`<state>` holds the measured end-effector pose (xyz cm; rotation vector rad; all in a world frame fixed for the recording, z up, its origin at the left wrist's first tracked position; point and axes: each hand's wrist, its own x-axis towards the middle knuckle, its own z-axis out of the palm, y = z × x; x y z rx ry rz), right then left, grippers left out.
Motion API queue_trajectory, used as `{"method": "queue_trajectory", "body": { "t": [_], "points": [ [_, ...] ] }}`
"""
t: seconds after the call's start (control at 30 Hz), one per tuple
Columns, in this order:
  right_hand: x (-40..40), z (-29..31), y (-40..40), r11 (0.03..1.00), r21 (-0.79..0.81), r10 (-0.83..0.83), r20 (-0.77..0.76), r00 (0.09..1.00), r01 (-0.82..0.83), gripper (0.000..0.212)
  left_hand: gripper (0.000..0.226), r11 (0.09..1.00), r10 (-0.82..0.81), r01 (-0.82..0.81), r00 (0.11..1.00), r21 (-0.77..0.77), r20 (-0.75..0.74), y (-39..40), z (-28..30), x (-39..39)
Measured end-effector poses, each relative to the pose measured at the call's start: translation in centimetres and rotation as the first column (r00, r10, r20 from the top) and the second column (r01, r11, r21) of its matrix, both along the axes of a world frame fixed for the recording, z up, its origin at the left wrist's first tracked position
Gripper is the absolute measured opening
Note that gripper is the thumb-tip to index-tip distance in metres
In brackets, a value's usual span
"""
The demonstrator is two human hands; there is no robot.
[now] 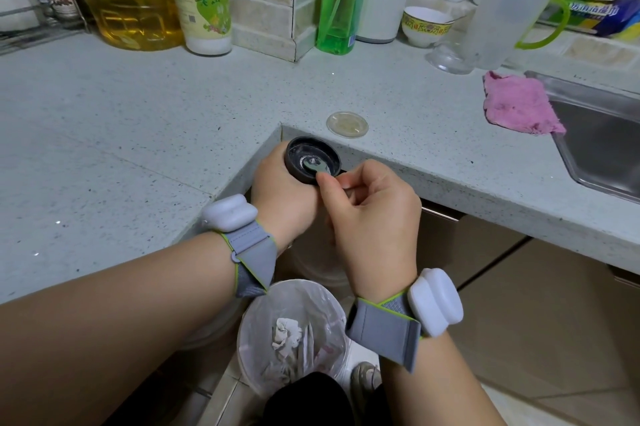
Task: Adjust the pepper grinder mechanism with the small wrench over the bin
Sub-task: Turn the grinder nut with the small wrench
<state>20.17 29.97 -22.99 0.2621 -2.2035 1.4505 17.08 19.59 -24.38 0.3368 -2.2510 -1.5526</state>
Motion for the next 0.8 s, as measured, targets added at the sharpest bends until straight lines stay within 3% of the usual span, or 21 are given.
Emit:
{"method": "queue_trajectory", "body": {
  "t": [0.27, 0.47, 0.6, 0.8],
  "points": [
    [-0.1, 0.2, 0.5, 0.999, -0.038, 0.033, 0.054, 0.998, -0.031, 0.024, 0.015, 0.999, -0.04, 0.04, 0.999, 0.004, 0.009, 0.0, 0.2, 0.1],
    [-0.8, 1.3, 2.8, 0.975, -0.153, 0.187, 0.183, 0.965, -0.16, 0.021, 0.033, 0.978, -0.176, 0.176, 0.984, 0.11, -0.008, 0.1, 0.6, 0.6],
    [-1.5, 2.2, 5.4, 0.951, -0.179, 0.29, 0.234, 0.928, -0.251, 0.016, 0.038, 0.96, -0.278, 0.279, 0.96, -0.038, 0.027, 0.5, 0.8, 1.1],
    [-1.8, 1.8, 6.3, 0.959, -0.135, 0.274, 0.194, 0.942, -0.251, 0.016, 0.043, 0.92, -0.391, 0.391, 0.92, 0.0, 0.024, 0.7, 0.7, 1.3]
  ]
}}
